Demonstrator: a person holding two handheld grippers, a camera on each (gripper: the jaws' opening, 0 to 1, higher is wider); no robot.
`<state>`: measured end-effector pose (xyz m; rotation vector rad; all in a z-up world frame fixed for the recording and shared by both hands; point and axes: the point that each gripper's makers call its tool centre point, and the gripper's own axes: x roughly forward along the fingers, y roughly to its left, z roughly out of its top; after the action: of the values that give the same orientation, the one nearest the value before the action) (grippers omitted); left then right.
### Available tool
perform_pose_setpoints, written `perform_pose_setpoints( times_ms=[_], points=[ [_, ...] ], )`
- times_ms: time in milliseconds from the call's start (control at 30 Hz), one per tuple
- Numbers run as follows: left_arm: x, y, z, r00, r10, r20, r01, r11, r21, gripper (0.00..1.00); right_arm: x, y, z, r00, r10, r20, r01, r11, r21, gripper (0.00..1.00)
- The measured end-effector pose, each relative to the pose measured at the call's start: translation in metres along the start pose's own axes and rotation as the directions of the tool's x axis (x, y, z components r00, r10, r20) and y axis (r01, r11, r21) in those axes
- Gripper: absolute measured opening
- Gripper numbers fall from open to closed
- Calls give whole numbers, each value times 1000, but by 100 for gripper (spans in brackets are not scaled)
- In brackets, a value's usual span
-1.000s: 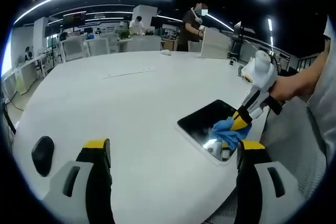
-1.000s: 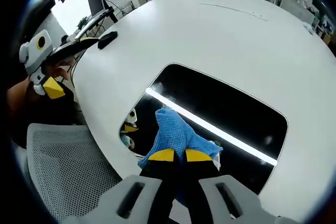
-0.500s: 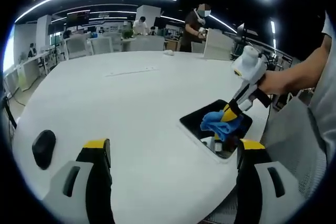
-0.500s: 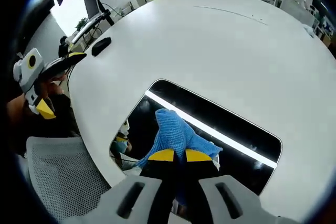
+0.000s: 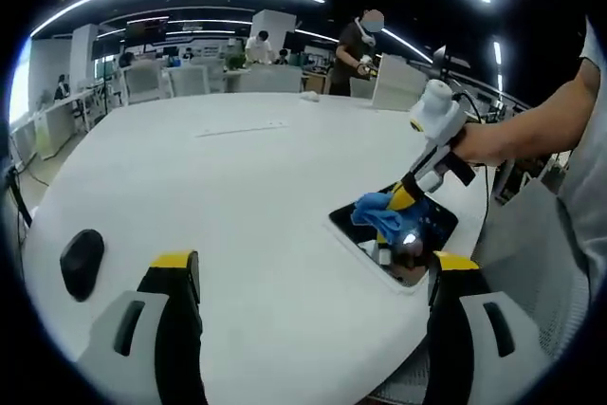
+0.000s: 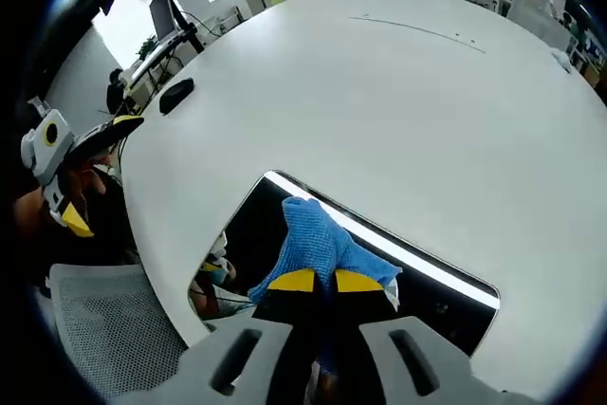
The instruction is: Wipe the mirror surface with the cleaning cloth until all visible marks leave the cleaned area.
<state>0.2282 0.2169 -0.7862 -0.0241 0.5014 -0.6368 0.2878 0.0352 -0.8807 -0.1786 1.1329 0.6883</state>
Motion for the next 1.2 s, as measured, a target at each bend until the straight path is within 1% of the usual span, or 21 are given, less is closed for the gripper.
perform_pose_setpoints(
  times_ms=[100, 233, 533, 633, 700, 733, 767, 867, 900, 1100, 1200],
  points=[
    [0, 2, 4, 1000, 6, 13, -6, 1000, -3, 99, 3, -4, 5, 1000, -5, 2, 5, 1000, -15, 0],
    [0, 4, 4, 1000, 10, 15, -10, 1000, -7, 99, 5, -8, 12, 1000, -7, -1, 7, 1000, -9, 0],
    [-1, 5, -2, 1000, 16, 12, -16, 1000, -23, 99, 8, -12, 21, 1000, -5, 2, 5, 1000, -9, 0],
    [0, 6, -3, 1000, 14, 11, -14, 1000, -24, 99, 8, -12, 22, 1000, -1, -4, 0, 1000, -7, 0],
    [0, 5, -2, 1000, 17, 15, -17, 999, -28, 99, 9, -12, 22, 1000, 4, -4, -4, 1000, -15, 0],
    [0, 4, -1, 1000, 17, 15, -17, 999, -29, 99, 8, -12, 22, 1000, 5, 2, -5, 1000, -3, 0],
    [0, 3, 0, 1000, 16, 15, -15, 999, -28, 99, 9, -16, 26, 1000, -15, 25, 16, 1000, -15, 0],
    [0, 2, 2, 1000, 13, 13, -13, 1000, -24, 99, 10, -16, 29, 1000, -11, 18, 11, 1000, -6, 0],
    [0, 3, 3, 1000, 15, 17, -14, 1000, -27, 99, 10, -16, 29, 1000, -19, 14, 20, 999, -33, 0],
    [2, 6, 2, 1000, 20, 19, -20, 1000, -17, 99, 11, -16, 29, 1000, -11, 9, 12, 998, -59, 0],
    [2, 5, 2, 1000, 17, 16, -17, 1000, -19, 99, 10, -16, 29, 1000, -9, 9, 9, 998, -66, 0]
  ],
)
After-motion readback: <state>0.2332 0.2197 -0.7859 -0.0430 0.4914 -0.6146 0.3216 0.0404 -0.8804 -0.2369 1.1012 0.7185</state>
